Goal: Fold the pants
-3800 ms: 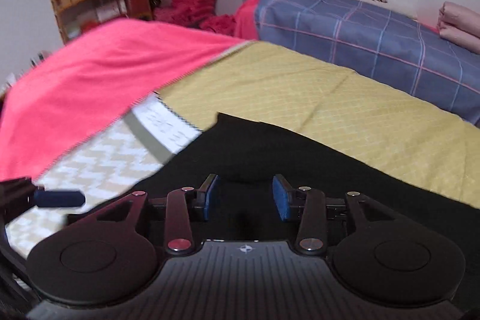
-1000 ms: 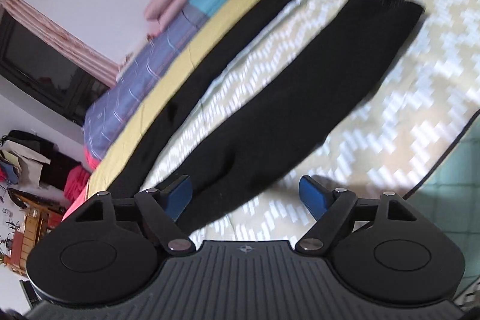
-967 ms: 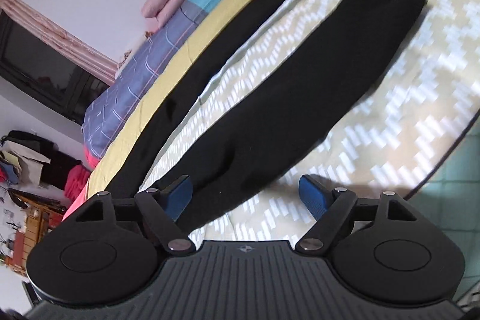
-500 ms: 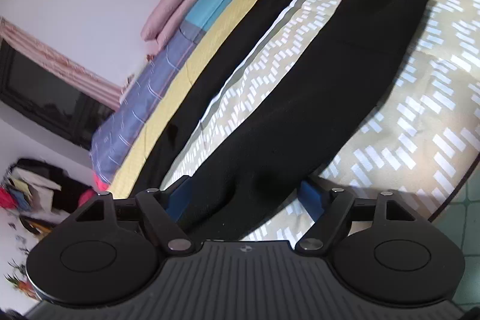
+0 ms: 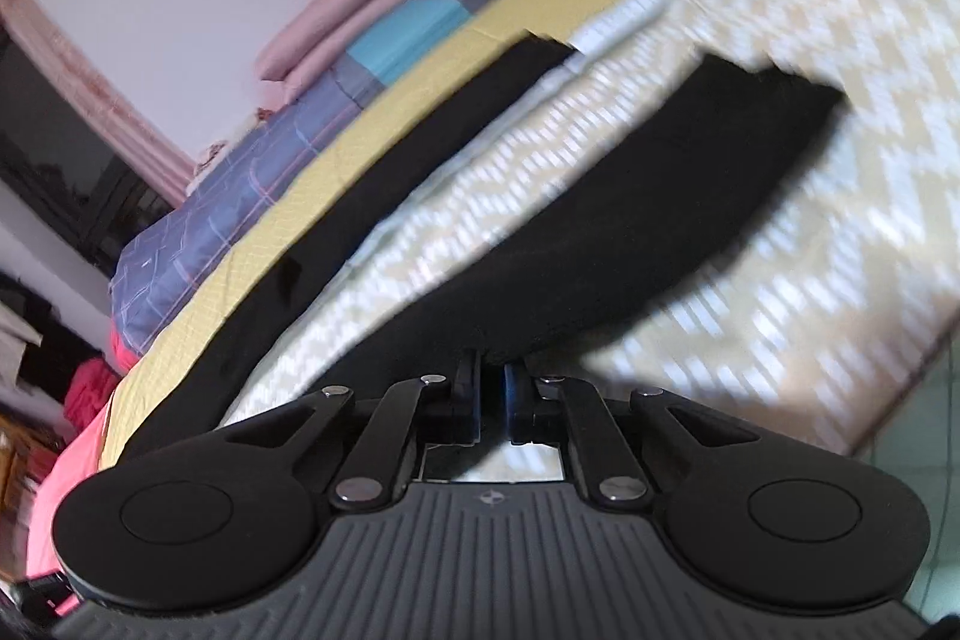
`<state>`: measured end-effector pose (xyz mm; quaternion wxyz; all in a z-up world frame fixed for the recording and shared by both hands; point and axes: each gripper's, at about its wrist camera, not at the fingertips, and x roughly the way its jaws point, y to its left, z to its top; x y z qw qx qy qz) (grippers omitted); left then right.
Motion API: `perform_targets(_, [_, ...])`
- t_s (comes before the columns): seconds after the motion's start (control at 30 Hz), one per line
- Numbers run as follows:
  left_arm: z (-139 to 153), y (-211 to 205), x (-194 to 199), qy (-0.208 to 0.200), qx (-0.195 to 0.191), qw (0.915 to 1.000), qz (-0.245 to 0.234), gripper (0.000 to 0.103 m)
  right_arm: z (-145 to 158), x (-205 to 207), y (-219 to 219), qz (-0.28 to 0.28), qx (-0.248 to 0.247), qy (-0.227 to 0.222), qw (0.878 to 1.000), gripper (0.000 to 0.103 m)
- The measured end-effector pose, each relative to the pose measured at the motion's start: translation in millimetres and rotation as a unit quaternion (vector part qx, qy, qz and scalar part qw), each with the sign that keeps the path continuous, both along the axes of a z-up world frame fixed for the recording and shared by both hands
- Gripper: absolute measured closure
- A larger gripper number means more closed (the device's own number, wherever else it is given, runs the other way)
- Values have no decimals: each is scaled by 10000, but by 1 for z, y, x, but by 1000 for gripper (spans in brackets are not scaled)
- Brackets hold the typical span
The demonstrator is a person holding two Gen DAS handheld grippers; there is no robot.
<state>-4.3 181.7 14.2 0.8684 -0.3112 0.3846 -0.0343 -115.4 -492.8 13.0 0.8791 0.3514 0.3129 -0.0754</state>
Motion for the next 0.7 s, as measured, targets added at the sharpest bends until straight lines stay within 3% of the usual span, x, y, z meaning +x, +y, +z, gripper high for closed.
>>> perform_targets(0.2, [32,-7,41,-415,236,9986,-246,19,40,52,-7,340,-184,-265,9989,94])
perform_targets(0.4, [30,-17,129,-287,423,9981,-337,22,52,154,-17,592,-224,156,9979,94])
perform_targets(0.53, [11,-24,185,-68,822,9960,-335,20,40,227,-26,549,-288,375,9974,94])
perform_targets(0.63, [1,-24,208,77,897,9951,-407,22,14,272,-35,715,51,573,9958,90])
perform_targets(0.67, [2,-22,213,95,886,9951,-428,11,5,281,-40,641,207,681,9954,85])
perform_targets(0.7, [4,-19,215,116,853,9953,-435,11,-3,287,-47,639,514,739,9939,73])
